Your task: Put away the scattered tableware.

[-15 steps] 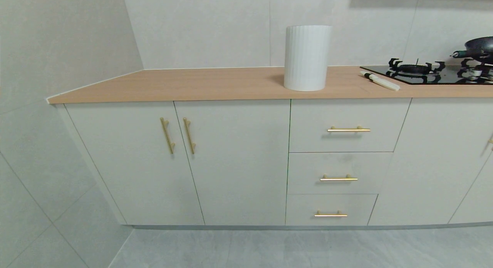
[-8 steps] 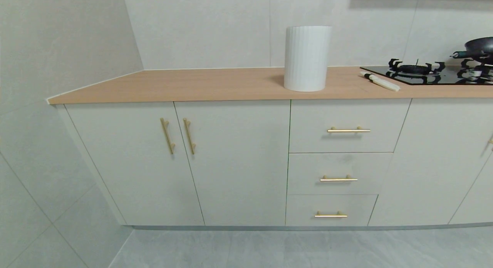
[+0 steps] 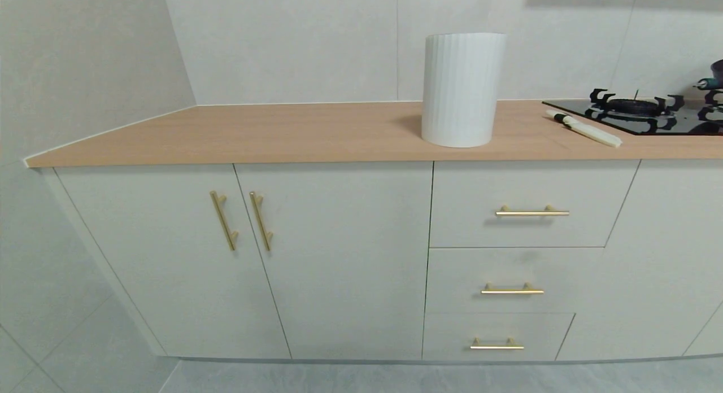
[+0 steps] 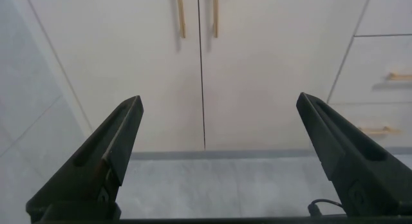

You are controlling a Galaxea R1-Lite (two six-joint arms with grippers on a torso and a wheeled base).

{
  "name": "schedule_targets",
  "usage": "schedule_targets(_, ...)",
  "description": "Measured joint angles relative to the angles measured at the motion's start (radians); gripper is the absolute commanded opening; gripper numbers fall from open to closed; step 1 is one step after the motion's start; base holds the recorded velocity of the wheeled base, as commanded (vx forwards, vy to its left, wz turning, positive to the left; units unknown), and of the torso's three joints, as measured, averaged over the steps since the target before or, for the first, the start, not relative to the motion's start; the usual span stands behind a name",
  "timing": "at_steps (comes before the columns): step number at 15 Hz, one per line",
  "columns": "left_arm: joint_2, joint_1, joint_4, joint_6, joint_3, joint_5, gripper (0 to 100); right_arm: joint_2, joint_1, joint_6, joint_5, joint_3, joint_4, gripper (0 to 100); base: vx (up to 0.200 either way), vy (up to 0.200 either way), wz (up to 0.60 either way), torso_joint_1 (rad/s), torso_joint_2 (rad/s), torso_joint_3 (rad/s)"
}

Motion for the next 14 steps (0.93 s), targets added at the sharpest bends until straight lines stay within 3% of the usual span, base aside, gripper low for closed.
schedule_targets(10, 0.0, -0.001, 0.0, 0.0, 0.0, 0.0, 100, 0.0, 0.0, 0.001, 0.0, 0.0, 0.0, 100, 0.2, 0.0, 0.0, 0.003, 0.0, 0.003)
schedule_targets(14, 0.0, 0.0, 0.0, 0.0, 0.0, 0.0, 100, 0.001, 0.0, 0.002, 0.0, 0.0, 0.0, 100, 0.0, 0.0, 0.0, 0.0, 0.0, 0.0)
